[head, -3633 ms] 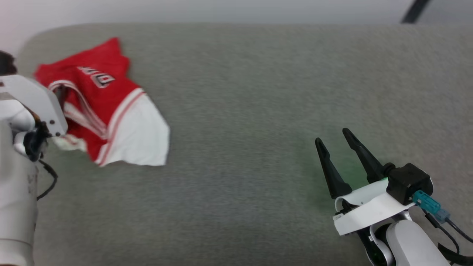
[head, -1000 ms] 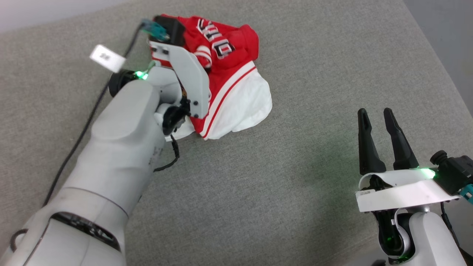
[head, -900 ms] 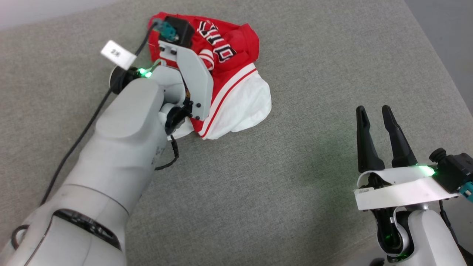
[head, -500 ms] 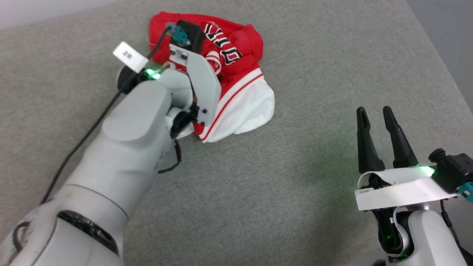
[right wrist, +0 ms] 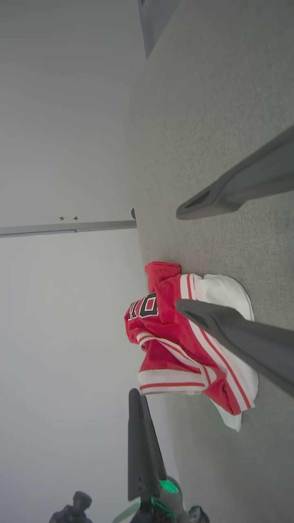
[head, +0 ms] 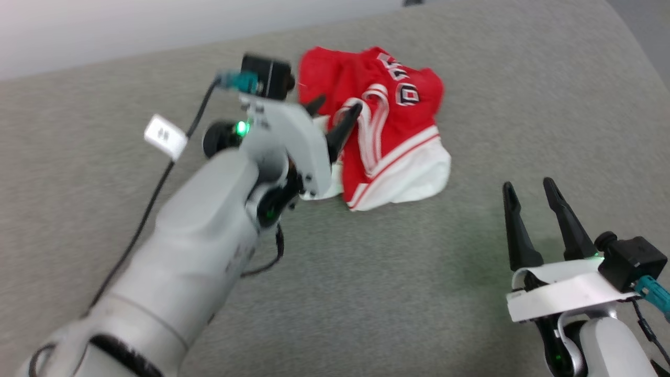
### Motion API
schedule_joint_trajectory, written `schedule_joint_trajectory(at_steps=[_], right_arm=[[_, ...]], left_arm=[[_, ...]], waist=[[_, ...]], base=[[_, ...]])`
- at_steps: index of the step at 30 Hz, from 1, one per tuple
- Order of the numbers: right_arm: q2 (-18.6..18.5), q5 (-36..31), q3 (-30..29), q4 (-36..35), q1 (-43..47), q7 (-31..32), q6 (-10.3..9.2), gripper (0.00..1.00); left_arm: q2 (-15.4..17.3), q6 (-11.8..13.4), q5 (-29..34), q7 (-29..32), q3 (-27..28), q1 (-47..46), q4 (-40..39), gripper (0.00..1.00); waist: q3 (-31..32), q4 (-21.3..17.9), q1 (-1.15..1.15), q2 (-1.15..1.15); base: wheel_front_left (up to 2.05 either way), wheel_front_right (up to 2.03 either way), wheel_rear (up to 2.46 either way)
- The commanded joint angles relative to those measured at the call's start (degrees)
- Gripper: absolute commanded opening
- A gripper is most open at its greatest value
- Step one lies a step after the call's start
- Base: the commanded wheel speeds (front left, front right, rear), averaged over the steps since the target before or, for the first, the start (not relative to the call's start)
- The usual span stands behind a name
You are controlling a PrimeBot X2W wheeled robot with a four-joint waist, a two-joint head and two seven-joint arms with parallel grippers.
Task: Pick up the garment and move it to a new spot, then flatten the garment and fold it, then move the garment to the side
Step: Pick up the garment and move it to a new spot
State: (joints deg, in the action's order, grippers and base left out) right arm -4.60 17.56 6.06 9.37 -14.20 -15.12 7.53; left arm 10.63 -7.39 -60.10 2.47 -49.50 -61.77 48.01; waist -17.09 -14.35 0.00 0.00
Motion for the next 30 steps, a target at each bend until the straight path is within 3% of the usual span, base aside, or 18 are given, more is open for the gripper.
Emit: schedule_joint_trajectory(at_steps=[1,16,23,27,30], right_arm=[[-0.5,-0.1,-0.2,0.2,1.1,0.0,-0.08,1.00],[-4.9,0.7,-4.6,2.3,10.1,0.0,-0.08,1.00],[-5.2,1.1,-6.4,2.7,14.5,0.0,-0.08,1.00],[-5.7,1.2,-6.8,3.0,16.0,0.0,-0.08,1.00],[-6.3,1.3,-7.1,3.2,16.6,0.0,-0.08,1.00]], left_arm=[[0.3,-0.1,-0.5,-0.7,-0.2,1.9,-0.3,1.00],[7.2,-0.1,-11.0,-13.7,2.2,25.8,-3.9,1.00],[11.8,-0.1,-12.3,-16.7,4.0,33.5,-7.1,1.00],[15.1,1.3,-8.6,-17.6,6.9,37.6,-9.8,1.00],[16.6,4.0,-2.1,-17.7,12.0,41.7,-15.8,1.00]], waist=[[4.8,5.7,0.00,0.00],[11.8,18.5,0.00,0.00],[14.8,21.4,0.00,0.00],[16.3,21.4,0.00,0.00],[17.3,20.6,0.00,0.00]], base=[[0.00,0.00,0.00],[0.00,0.00,0.00],[0.00,0.00,0.00],[0.00,0.00,0.00],[0.00,0.00,0.00]])
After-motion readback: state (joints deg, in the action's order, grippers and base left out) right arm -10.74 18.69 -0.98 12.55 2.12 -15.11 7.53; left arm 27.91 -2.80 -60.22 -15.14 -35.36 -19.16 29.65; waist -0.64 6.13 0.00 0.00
